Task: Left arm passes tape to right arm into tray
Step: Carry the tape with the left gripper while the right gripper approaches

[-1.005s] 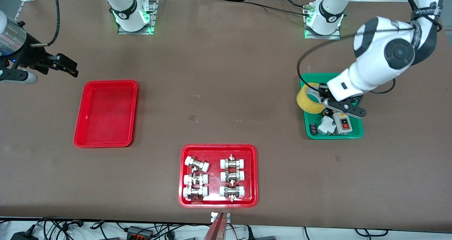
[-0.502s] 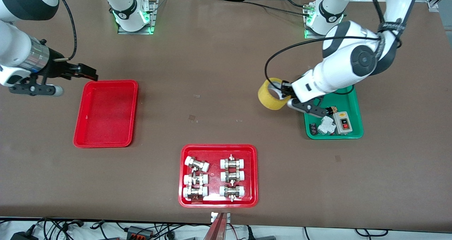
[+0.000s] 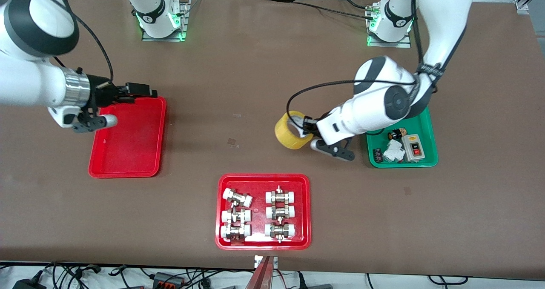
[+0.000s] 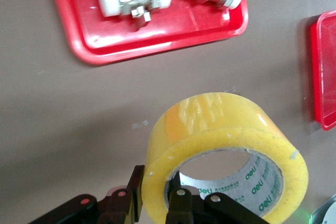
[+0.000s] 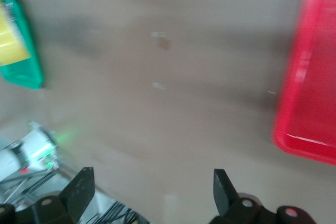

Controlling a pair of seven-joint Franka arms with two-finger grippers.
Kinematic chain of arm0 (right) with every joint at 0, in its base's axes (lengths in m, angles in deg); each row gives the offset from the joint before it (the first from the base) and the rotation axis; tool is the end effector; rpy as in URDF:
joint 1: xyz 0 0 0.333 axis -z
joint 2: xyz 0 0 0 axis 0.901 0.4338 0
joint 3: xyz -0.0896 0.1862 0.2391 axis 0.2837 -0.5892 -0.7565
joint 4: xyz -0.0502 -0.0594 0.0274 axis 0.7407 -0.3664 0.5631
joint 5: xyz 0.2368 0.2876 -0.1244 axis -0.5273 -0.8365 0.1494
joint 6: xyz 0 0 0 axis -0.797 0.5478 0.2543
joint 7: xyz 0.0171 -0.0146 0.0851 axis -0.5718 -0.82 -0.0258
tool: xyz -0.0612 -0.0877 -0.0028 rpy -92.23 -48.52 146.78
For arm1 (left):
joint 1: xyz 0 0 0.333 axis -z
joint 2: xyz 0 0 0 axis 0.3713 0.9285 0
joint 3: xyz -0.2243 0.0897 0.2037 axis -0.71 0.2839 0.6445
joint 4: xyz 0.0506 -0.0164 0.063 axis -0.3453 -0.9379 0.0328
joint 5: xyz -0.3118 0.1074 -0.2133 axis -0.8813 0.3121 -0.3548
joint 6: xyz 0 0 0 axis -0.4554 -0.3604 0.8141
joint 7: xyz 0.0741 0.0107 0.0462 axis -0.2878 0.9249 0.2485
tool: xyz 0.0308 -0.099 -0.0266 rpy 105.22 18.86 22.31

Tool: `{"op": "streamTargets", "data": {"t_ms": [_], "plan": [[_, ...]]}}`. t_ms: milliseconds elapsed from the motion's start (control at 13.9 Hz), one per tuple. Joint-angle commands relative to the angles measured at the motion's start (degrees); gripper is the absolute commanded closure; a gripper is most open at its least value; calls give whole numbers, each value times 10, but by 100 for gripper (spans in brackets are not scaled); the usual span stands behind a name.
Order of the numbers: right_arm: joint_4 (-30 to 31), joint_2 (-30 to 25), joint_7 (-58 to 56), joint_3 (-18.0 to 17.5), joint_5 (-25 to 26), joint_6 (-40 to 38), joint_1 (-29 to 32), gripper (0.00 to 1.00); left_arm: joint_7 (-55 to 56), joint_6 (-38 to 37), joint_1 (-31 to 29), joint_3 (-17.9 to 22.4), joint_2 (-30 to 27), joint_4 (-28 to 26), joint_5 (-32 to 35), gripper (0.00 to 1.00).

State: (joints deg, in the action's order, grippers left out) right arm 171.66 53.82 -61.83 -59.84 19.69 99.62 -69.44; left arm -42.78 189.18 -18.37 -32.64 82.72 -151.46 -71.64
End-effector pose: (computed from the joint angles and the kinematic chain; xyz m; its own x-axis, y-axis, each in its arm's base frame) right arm 0.5875 0.1110 0.4667 0.9447 0.1843 -0.2713 0.0233 -0.8628 -0.5050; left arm 0.6091 -0.3458 0.3560 0.9780 -0.2078 -0.0165 -0.1773 -0.8707 0.4587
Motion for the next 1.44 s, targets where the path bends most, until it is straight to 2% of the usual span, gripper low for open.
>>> {"op": "streamTargets", "data": {"t_ms": [0, 215, 431, 718, 861, 1148, 1364], "plan": [[-11, 33, -59, 2, -69, 18, -9, 0, 7, 29, 43, 6, 25, 27, -6, 98], [-11, 68, -106, 2, -123, 65, -30, 0, 9, 45, 51, 9, 45, 30, -10, 99], [-10, 100, -141, 2, -157, 128, -64, 0, 50, 71, 83, 11, 76, 64, -8, 99], [-12, 127, -147, 2, -210, 195, -103, 0, 144, 95, 114, 12, 99, 95, -8, 99], [-12, 138, -147, 2, -212, 227, -121, 0, 161, 131, 123, 14, 108, 94, -8, 99], [-15, 161, -147, 2, -213, 277, -146, 0, 241, 136, 137, 14, 111, 99, -8, 99], [-25, 175, -147, 2, -213, 294, -158, 0, 242, 136, 137, 14, 112, 99, -7, 98]]}}
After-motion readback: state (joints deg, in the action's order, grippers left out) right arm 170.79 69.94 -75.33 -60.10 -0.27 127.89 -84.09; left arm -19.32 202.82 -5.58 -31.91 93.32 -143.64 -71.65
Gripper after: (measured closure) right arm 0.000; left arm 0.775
